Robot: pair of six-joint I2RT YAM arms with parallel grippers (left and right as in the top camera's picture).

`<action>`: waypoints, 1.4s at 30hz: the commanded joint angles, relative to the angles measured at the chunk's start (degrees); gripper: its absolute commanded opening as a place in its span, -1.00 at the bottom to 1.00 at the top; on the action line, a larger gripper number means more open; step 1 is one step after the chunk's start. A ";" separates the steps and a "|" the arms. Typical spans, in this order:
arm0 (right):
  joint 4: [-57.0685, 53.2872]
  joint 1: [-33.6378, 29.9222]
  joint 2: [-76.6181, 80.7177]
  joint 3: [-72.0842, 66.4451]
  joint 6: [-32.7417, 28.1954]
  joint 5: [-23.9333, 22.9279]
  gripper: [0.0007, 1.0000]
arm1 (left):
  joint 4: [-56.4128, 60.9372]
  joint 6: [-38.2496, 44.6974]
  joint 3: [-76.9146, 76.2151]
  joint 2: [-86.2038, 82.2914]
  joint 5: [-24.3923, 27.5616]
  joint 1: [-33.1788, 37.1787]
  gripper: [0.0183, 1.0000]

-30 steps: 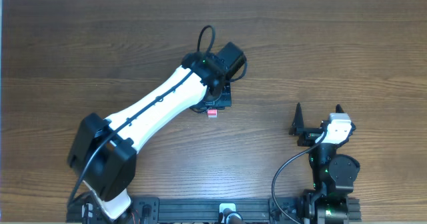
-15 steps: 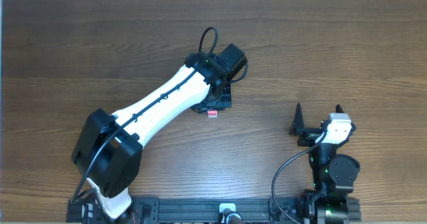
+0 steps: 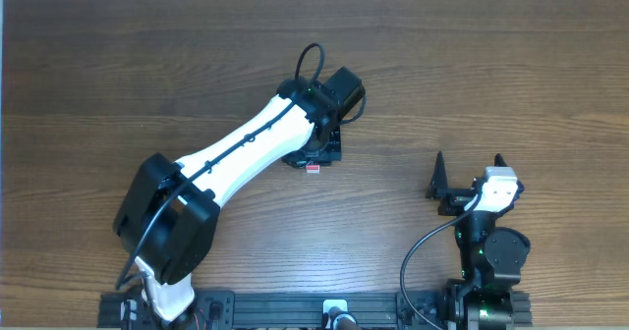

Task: Stack Cubes

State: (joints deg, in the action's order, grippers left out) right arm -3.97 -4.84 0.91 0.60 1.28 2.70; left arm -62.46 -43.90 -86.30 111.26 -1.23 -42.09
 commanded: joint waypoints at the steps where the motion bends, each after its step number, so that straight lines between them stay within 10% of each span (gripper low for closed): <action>1: -0.13 -0.33 -0.59 -0.31 -0.09 0.28 0.99 | -0.17 1.09 -0.17 1.22 1.09 -0.09 -0.96; 33: -0.13 -0.33 -0.59 -0.28 -0.09 0.28 0.99 | 0.07 1.31 -0.17 1.79 1.16 -0.07 -0.93; 42: -0.15 -0.33 -0.59 -0.31 -0.09 0.28 0.99 | 0.02 1.51 -0.17 2.10 1.16 -0.07 -0.53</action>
State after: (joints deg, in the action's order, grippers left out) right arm -3.99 -4.84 0.89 0.60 1.28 2.68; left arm -62.41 -43.40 -86.30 112.20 -0.58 -42.09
